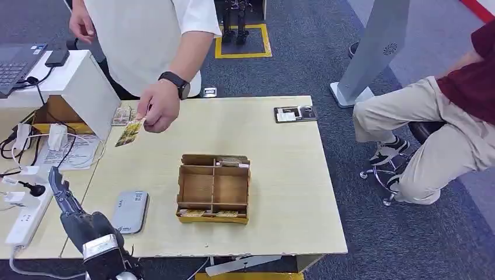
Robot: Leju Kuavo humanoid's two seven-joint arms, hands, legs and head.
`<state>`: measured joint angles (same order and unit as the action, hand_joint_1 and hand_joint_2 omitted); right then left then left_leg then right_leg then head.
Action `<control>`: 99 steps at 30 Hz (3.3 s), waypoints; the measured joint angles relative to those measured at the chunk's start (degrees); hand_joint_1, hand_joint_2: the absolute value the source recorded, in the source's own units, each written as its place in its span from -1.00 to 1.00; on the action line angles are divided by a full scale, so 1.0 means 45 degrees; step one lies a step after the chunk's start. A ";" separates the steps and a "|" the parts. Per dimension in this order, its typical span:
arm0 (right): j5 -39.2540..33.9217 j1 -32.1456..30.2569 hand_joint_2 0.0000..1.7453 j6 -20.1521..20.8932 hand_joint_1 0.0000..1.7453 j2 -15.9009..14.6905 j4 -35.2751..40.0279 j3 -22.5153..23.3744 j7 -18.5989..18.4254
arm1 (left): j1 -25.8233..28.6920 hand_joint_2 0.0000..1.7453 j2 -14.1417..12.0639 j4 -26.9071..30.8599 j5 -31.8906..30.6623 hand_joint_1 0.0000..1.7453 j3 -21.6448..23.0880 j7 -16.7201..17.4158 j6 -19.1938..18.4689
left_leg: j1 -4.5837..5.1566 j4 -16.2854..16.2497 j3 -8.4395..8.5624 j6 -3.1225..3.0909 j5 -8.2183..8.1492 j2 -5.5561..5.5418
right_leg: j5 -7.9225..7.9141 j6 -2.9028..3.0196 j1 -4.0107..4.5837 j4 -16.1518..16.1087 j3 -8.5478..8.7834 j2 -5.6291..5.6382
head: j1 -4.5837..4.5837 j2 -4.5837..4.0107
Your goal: Pass the card to the sensor for recognition and then transmit it.
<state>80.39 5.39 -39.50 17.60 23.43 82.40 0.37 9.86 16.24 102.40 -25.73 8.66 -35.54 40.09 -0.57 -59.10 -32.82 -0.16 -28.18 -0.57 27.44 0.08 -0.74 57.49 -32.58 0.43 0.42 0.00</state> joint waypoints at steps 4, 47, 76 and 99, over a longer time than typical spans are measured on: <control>0.0000 0.0000 1.00 -0.0004 -1.00 0.0004 0.0000 -0.0005 0.0000 | 0.0003 1.00 0.0005 0.0000 -0.0088 -1.00 -0.0015 0.0015 0.0000 | 0.0000 0.0000 0.0000 0.0000 0.0000 0.0000 | 0.0000 0.0000 0.0000 0.0000 0.0000 0.0000 | 0.0000 0.0000; 0.1059 0.0012 1.00 -0.0004 -1.00 -0.0593 -0.0879 -0.1030 -0.0243 | -0.2125 1.00 0.0078 0.0903 -0.7820 -1.00 -0.4537 0.0724 0.0024 | -0.0002 0.0000 0.0010 0.0002 0.0002 0.0010 | 0.0000 0.0002 0.0002 0.0000 -0.0003 0.0011 | 0.0000 0.0000; 0.1069 -0.0007 1.00 -0.0004 -1.00 -0.0671 -0.0908 -0.1243 -0.0398 | -0.2222 1.00 0.0073 0.0865 -0.8009 1.00 -0.4692 0.1132 0.0024 | -0.0002 0.0000 0.0008 0.0004 0.0001 0.0016 | 0.0001 0.0004 0.0002 0.0000 -0.0011 0.0018 | 0.0000 0.0000; 0.0797 -0.0004 1.00 -0.0004 -1.00 -0.0729 -0.1088 -0.1243 -0.0350 | -0.2243 1.00 0.0078 0.0559 -0.9515 1.00 -0.4692 0.2089 0.0019 | -0.0002 0.0000 0.0007 0.0004 0.0001 0.0015 | 0.0001 0.0004 0.0002 0.0000 -0.0010 0.0018 | 0.0000 0.0000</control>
<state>83.97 5.38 -39.52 14.32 18.54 76.81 -1.20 -0.23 16.59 104.92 -68.54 -12.46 -26.14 40.17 -0.58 -59.10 -32.79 -0.14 -28.18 -0.50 27.44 0.10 -0.73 57.49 -32.63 0.51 0.42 0.00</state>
